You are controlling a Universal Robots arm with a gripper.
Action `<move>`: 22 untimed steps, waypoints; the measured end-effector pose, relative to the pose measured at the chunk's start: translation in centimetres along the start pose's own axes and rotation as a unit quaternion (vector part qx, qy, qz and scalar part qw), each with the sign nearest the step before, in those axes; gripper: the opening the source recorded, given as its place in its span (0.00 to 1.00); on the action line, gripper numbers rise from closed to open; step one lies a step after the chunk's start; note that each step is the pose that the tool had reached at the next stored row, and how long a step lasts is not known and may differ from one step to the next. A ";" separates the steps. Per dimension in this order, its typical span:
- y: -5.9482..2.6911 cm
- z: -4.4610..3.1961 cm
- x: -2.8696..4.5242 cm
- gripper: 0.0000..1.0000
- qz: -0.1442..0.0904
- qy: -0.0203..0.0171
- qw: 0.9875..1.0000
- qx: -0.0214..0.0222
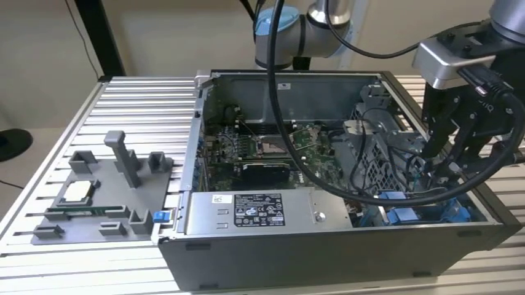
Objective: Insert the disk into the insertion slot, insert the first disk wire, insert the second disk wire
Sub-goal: 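Insert the disk into the insertion slot, then insert the first disk wire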
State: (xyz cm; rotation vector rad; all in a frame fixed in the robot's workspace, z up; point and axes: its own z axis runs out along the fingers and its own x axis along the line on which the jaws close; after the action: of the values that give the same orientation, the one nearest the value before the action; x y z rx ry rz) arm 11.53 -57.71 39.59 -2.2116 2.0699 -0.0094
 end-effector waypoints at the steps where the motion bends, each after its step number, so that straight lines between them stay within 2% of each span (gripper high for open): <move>1: 0.01 0.08 0.00 1.00 -0.004 0.000 1.000 0.001; 6: -0.02 0.50 -0.03 1.00 -0.018 -0.001 1.000 0.007; 10: -0.03 0.78 -0.27 1.00 -0.025 -0.001 1.000 0.010; 11: -0.03 0.83 -0.34 0.00 -0.026 -0.002 1.000 0.010; 17: -0.04 1.00 -0.54 0.00 -0.032 -0.003 0.999 0.013; 22: -0.05 0.97 -0.58 0.00 -0.033 -0.004 0.999 0.013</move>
State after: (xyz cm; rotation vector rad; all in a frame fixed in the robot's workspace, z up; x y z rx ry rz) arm 11.62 -57.06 38.67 -2.2596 1.9808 -0.0339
